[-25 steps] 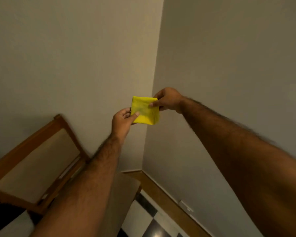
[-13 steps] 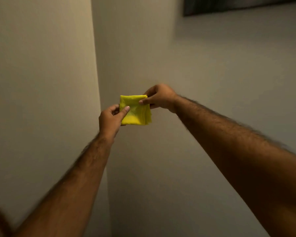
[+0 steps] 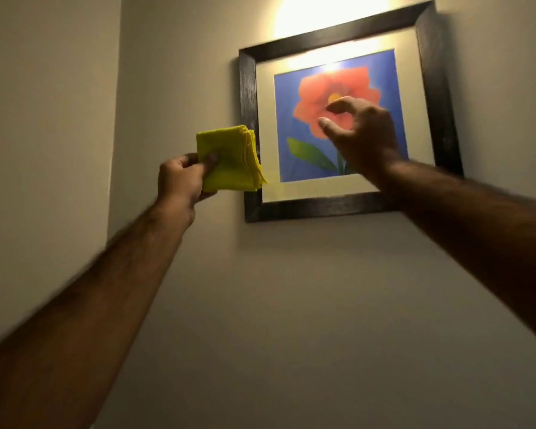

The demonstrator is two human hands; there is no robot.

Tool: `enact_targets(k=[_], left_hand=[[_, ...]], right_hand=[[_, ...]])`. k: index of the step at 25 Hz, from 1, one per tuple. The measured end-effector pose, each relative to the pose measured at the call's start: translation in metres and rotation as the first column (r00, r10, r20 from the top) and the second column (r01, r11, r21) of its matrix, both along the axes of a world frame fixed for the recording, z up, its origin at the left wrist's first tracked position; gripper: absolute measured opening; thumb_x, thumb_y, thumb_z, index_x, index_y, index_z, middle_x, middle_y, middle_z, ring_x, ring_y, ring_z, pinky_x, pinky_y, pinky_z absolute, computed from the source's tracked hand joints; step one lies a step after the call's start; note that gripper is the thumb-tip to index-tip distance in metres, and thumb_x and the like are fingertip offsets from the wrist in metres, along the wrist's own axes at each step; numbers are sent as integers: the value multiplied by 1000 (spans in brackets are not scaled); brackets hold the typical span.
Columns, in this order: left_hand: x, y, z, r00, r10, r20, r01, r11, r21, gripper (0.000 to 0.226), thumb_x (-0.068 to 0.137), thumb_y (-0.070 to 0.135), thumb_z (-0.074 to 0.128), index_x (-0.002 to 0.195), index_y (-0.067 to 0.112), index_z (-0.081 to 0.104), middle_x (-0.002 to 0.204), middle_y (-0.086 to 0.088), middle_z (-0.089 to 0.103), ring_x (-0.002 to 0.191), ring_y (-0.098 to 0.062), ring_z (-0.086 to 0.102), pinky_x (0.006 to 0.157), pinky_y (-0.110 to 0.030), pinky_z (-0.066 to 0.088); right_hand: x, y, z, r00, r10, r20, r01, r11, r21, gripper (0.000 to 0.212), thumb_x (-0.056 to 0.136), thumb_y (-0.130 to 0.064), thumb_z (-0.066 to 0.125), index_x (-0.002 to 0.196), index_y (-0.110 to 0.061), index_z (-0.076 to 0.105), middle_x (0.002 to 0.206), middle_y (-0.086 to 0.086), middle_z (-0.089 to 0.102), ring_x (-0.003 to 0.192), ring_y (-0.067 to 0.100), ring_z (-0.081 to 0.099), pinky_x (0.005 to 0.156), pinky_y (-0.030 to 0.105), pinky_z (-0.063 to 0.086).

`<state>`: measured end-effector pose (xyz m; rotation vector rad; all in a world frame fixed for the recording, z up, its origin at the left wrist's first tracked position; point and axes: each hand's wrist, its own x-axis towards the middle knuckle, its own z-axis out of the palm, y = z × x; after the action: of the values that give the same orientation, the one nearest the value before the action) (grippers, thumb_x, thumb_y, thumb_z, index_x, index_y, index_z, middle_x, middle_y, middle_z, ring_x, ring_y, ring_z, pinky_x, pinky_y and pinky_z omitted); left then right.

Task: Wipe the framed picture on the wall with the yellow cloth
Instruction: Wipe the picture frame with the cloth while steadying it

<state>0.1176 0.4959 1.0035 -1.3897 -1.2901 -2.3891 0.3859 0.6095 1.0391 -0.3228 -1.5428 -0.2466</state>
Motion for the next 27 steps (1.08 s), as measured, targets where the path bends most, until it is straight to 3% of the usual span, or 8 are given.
enact_targets(k=[5, 9, 12, 14, 15, 17, 20, 27], left_hand=[[8, 33, 89, 996, 94, -1, -94, 996, 0, 43, 86, 34, 75, 122, 12, 66, 118, -10, 70, 100, -29, 69, 64, -35, 62], [12, 63, 100, 955, 294, -40, -296, 954, -43, 33, 79, 34, 80, 94, 6, 72, 105, -20, 74, 92, -35, 73, 71, -44, 64], [16, 74, 88, 595, 766, -243, -762, 634, 131, 43, 76, 36, 79, 107, 10, 64, 116, -17, 67, 108, -37, 63, 84, -45, 57], [19, 78, 86, 297, 877, -377, -801, 444, 401, 37, 79, 20, 74, 112, 9, 62, 119, -17, 62, 109, -38, 59, 87, -50, 54], [23, 82, 83, 225, 864, -450, -750, 448, 486, 29, 83, 11, 68, 112, 5, 66, 117, -20, 64, 107, -41, 61, 88, -51, 54], [24, 95, 67, 239, 794, -559, -687, 545, 480, 34, 94, 8, 54, 123, -3, 66, 126, -24, 65, 115, -43, 61, 101, -49, 51], [21, 109, 24, 380, 678, -629, -668, 672, 319, 62, 102, 39, 39, 151, 1, 39, 159, -18, 38, 150, -31, 34, 124, -42, 30], [14, 117, -90, 312, 666, -677, -723, 629, 286, 92, 94, 74, 18, 158, 8, 22, 167, -6, 12, 156, -24, 15, 124, -38, 19]], right_hand=[[91, 58, 40, 925, -380, -1, 380, 925, 4, 70, 94, -43, 55, 150, -3, 41, 159, 17, 39, 151, 32, 29, 122, 40, 26], [115, 96, 33, 852, -509, 119, 519, 852, -70, 88, 94, -62, 43, 159, -6, 22, 170, 12, 16, 158, 27, 11, 125, 42, 16], [115, 118, 17, 837, -509, 199, 537, 835, -120, 104, 86, -80, 27, 161, -9, 12, 172, 6, 3, 159, 20, 3, 127, 42, 13], [108, 130, 9, 847, -502, 173, 524, 844, -118, 110, 82, -85, 21, 161, -10, 7, 172, 3, -4, 159, 17, -2, 127, 39, 9], [104, 134, 6, 853, -500, 149, 517, 849, -110, 110, 82, -85, 19, 161, -10, 5, 172, 3, -6, 159, 16, -4, 127, 38, 7], [97, 143, -1, 852, -513, 101, 521, 850, -81, 110, 83, -85, 16, 161, -9, 3, 171, 5, -8, 158, 16, -7, 127, 36, 4], [92, 153, -9, 820, -572, 29, 572, 819, -32, 108, 86, -82, 16, 161, -5, 5, 171, 10, -3, 159, 20, -3, 128, 38, 6], [88, 162, -9, 804, -594, 6, 594, 804, 6, 109, 87, -82, 18, 160, -2, 8, 171, 14, 2, 159, 25, 3, 128, 41, 10]])
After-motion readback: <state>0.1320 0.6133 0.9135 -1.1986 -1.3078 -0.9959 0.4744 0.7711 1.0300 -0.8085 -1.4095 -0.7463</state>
